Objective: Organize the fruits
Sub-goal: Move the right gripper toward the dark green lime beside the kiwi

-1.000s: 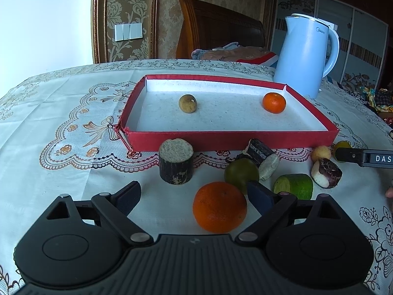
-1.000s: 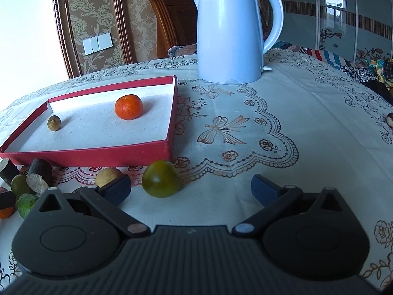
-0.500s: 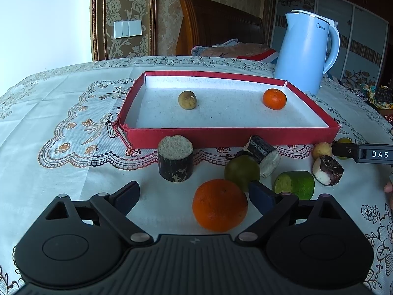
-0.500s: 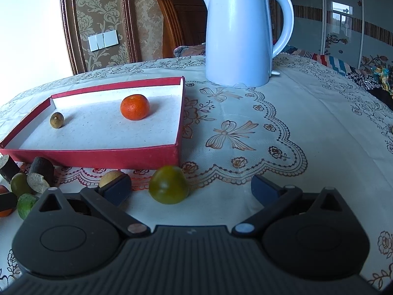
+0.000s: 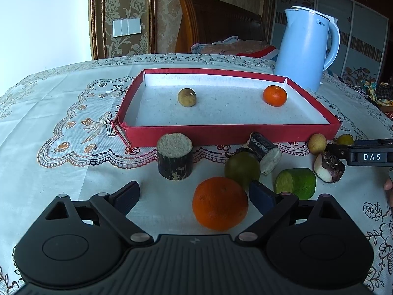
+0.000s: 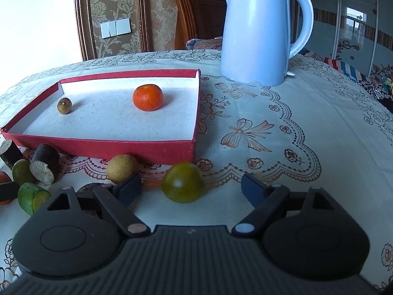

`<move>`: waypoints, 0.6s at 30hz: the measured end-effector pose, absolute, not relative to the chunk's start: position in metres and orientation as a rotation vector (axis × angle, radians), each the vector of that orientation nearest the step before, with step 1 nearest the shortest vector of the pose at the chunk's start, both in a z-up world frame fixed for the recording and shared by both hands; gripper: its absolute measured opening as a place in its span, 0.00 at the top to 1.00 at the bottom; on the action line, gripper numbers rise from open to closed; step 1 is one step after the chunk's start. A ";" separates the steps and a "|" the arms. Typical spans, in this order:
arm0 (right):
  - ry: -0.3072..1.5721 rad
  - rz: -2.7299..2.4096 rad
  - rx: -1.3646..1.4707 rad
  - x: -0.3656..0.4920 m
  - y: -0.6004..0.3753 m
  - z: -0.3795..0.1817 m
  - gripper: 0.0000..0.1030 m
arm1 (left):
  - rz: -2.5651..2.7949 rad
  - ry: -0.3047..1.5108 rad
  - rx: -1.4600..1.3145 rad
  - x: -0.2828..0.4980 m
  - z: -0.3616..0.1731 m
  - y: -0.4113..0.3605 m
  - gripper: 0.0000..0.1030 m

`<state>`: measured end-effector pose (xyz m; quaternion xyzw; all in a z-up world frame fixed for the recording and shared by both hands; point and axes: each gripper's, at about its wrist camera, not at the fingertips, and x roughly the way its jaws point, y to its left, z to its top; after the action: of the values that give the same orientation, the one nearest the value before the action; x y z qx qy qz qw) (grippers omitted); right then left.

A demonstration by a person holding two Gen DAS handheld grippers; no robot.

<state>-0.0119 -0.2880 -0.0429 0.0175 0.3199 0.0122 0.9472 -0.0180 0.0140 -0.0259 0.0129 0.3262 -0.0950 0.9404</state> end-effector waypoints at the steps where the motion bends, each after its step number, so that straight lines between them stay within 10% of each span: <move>1: 0.652 0.025 0.038 -0.012 -0.288 -0.043 0.15 | -0.192 0.667 0.032 -0.018 -0.026 0.013 0.07; 18: 0.638 0.033 0.046 -0.014 -0.289 -0.042 0.24 | -0.208 0.626 0.080 -0.024 -0.023 0.006 0.07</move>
<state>-0.0138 -0.2893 -0.0424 0.0225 0.3138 0.0161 0.9491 -0.0245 0.0060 -0.0230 0.0394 0.3073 -0.1022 0.9453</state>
